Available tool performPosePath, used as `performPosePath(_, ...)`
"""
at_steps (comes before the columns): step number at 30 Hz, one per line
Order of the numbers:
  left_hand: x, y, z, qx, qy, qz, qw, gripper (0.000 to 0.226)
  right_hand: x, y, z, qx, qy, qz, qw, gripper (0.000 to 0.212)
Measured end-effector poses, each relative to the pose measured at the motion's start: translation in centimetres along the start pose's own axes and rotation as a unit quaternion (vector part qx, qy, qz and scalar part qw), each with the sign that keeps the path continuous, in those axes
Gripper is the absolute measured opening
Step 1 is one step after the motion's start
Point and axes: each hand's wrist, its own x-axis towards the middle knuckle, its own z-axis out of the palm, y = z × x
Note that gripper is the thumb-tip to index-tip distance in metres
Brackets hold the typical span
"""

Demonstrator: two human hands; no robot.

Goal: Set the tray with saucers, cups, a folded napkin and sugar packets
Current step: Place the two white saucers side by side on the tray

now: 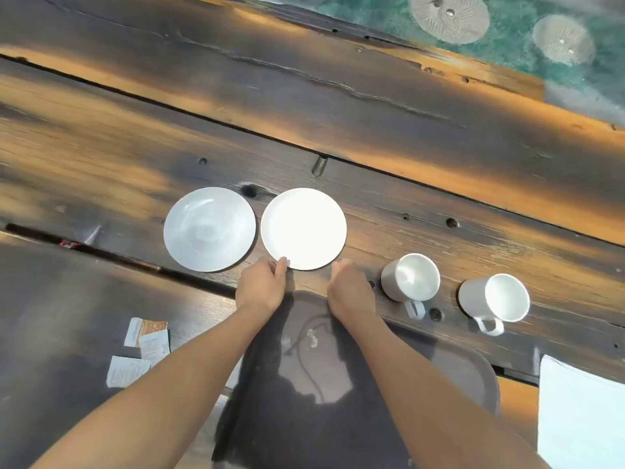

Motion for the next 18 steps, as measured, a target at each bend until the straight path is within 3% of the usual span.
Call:
performPosePath(9,3.2,-0.2,0.7,-0.089,0.042,-0.063,0.993,0.043,3.0,-0.5,0.3,0.114,0.019,0.063,0.991,0.035)
performPosePath(18,5.0,0.7,0.7,-0.086,0.016,-0.084,0.993,0.035,5.5,-1.8,0.2,0.156,0.078,0.075,0.982,0.026)
